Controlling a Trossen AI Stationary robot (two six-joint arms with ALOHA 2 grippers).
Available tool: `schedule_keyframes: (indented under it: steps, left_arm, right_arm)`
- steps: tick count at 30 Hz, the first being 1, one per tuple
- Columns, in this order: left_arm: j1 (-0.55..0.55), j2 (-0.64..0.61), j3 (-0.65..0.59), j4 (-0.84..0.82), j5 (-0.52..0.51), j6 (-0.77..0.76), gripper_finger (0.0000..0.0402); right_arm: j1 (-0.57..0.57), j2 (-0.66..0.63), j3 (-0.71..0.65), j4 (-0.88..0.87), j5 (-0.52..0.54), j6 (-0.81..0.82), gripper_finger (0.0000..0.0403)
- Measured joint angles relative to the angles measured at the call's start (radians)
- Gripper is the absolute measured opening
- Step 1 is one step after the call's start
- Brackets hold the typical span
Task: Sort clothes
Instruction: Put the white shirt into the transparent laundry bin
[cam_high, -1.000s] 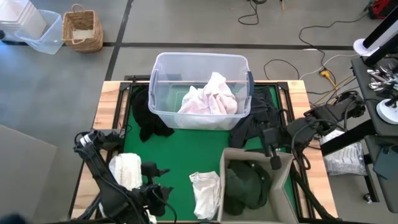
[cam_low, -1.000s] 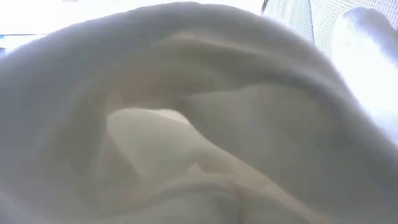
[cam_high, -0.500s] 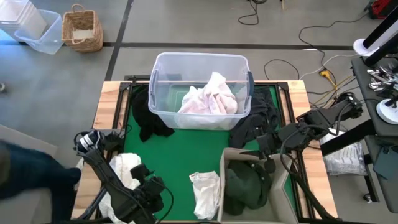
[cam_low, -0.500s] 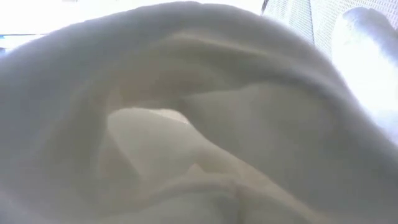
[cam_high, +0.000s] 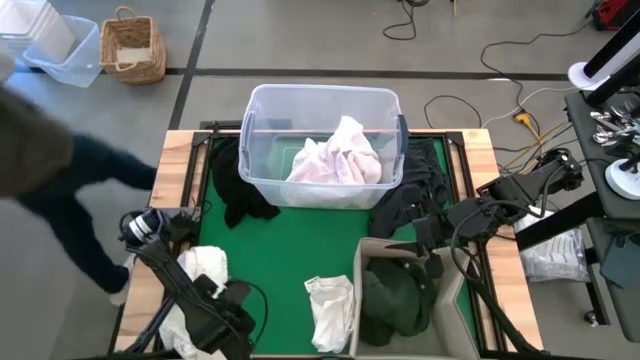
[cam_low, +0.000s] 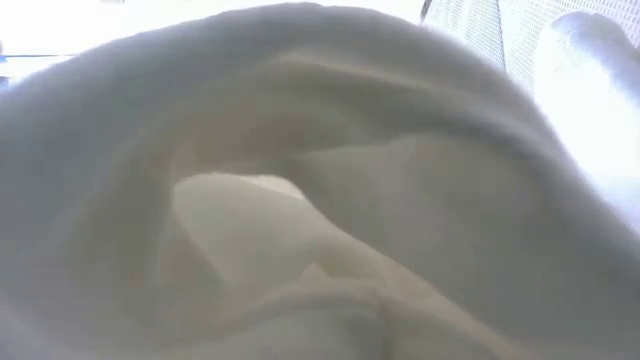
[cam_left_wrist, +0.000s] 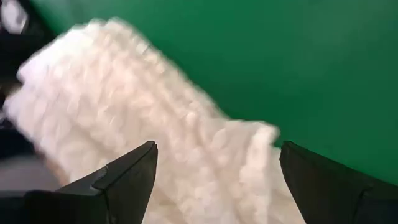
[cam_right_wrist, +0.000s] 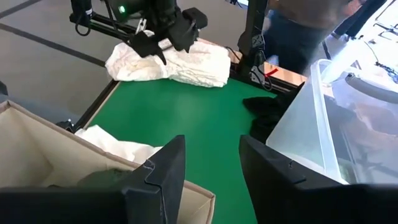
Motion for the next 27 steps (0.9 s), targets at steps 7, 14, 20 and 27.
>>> schedule_keyframes:
  steps: [7,14,20,27]
  left_arm:
    - [0.019,-0.003,-0.152,0.0,0.143,-0.007,0.0313]
    - [0.026,-0.013,-0.195,-0.001,0.134,-0.011,0.0309]
    - [0.027,-0.014,-0.234,0.01,0.125,-0.041,0.0284]
    - [0.027,-0.014,-0.284,0.047,0.125,-0.038,0.0241]
  right_arm:
    - [0.0,0.0,0.0,0.0,0.0,0.004,0.0153]
    - [0.0,0.0,0.0,-0.001,0.0,0.004,0.0145]
    - [0.0,0.0,0.0,-0.001,0.0,0.004,0.0142]
    - [0.0,0.0,0.0,-0.002,0.0,0.014,0.0154]
